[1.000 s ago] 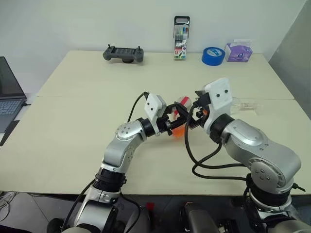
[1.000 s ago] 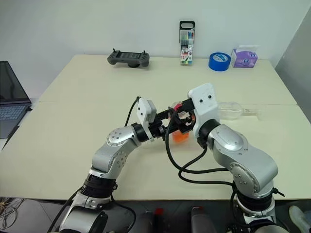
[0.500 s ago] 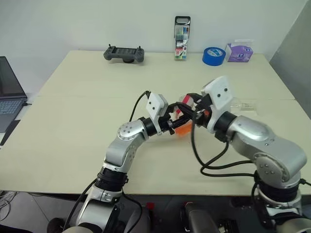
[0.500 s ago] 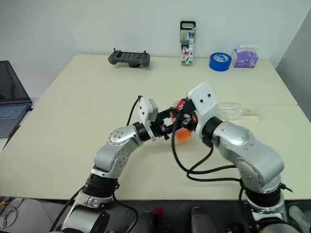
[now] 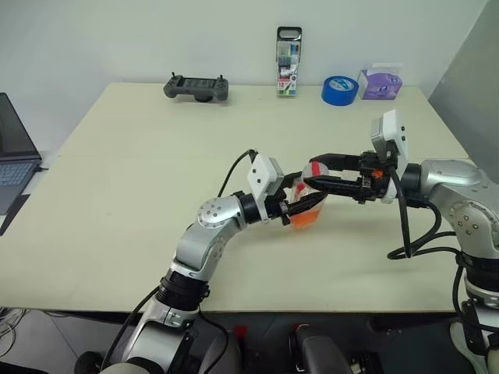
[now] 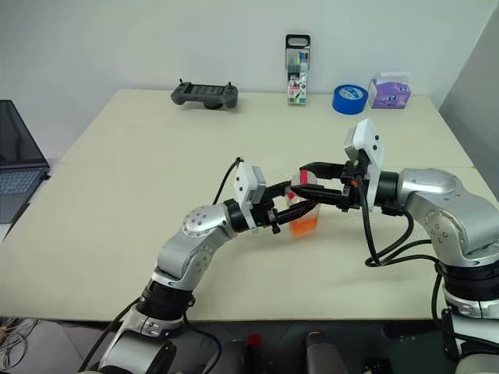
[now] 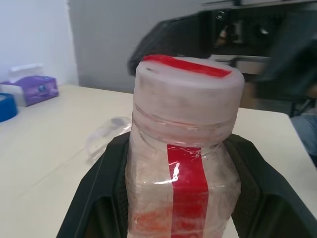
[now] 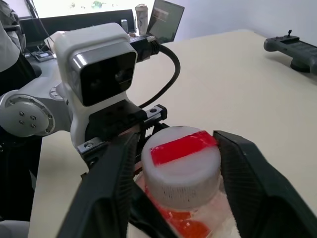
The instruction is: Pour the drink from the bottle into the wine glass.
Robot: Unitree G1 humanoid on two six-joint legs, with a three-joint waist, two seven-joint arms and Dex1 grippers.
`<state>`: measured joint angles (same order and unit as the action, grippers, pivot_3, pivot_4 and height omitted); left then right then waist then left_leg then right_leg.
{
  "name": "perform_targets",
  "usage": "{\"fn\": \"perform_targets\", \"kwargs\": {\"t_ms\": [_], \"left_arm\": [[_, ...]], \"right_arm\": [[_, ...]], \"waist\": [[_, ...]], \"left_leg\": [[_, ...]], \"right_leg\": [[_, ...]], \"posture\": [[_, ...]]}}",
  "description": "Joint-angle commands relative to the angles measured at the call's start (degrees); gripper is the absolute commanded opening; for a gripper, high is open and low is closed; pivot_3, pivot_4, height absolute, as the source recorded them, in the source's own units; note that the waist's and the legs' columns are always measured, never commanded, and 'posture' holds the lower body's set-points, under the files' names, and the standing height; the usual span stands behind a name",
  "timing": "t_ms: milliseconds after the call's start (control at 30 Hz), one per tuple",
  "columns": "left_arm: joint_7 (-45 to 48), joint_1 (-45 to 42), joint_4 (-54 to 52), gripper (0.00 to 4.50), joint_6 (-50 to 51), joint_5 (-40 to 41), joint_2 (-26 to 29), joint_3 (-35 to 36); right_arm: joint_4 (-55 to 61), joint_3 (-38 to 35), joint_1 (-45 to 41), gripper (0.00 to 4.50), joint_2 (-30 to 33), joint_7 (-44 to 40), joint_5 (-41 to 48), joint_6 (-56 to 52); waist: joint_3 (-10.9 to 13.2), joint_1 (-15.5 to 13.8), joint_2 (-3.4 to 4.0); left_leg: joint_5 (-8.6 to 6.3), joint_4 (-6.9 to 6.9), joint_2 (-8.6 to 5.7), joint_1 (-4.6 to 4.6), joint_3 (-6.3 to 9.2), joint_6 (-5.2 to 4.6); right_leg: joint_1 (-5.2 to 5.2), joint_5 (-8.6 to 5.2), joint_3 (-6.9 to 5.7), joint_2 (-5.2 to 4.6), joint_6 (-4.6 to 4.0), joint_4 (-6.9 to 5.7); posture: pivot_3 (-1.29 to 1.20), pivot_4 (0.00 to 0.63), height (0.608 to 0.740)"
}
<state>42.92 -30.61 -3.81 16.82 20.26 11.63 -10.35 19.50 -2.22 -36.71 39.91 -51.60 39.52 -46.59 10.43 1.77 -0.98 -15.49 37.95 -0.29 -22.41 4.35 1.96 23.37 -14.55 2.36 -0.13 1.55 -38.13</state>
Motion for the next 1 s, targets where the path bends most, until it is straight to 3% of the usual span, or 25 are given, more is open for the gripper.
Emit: {"fn": "perform_targets", "kwargs": {"t_ms": [33, 267, 433, 633, 1000], "left_arm": [[-1.05, -0.38, -1.26, 2.14, -0.76, 0.39, -0.23, 1.79], [-0.63, -0.64, -0.94, 2.14, -0.63, 0.43, -0.12, 2.12], [-0.61, -0.47, -1.14, 2.14, -0.45, 0.46, -0.02, 2.18], [-0.49, -0.6, -0.55, 2.14, -0.61, 0.36, -0.05, 2.2], [-0.15, -1.41, 0.38, 2.14, -0.84, 0.28, -0.12, 2.17]], "right_arm": [[4.77, -2.07, -0.49, 3.86, -0.93, 3.75, -0.14, 1.63], [16.48, -2.75, 1.17, 3.86, -7.41, 23.73, -1.2, -4.65], [22.59, -1.92, 2.33, 3.86, -11.6, 32.98, 0.38, -10.23], [25.82, 1.81, 2.39, 3.86, -16.01, 45.89, -6.31, -15.47], [24.97, 6.02, 1.25, 3.86, -21.87, 49.84, -10.19, -17.94]], "waist": [[0.0, -0.05, 0.0], [0.0, -0.32, 0.0], [0.0, -0.3, 0.0], [-0.01, -0.24, 0.02], [-0.01, -0.16, 0.02]], "left_leg": [[0.0, 0.0, 0.0, -0.01, 0.02, 0.0], [0.01, 0.04, -0.15, -0.16, 0.12, 0.03], [0.02, 0.03, -0.12, -0.17, 0.2, 0.04], [0.03, 0.03, -0.12, -0.15, 0.18, 0.05], [0.03, 0.02, -0.12, -0.17, 0.17, 0.05]], "right_leg": [[0.0, 0.0, 0.0, -0.05, 0.0, 0.01], [0.02, 0.0, -0.02, -0.29, 0.01, 0.1], [0.06, 0.0, -0.03, -0.29, 0.0, 0.02], [0.06, 0.0, -0.03, -0.27, 0.0, 0.01], [0.08, 0.0, -0.05, -0.24, 0.0, 0.02]], "posture": [[0.0, 0.15, 0.74], [0.0, 0.15, 0.74], [0.0, 0.15, 0.74], [0.0, 0.15, 0.74], [0.0, 0.15, 0.74]]}}
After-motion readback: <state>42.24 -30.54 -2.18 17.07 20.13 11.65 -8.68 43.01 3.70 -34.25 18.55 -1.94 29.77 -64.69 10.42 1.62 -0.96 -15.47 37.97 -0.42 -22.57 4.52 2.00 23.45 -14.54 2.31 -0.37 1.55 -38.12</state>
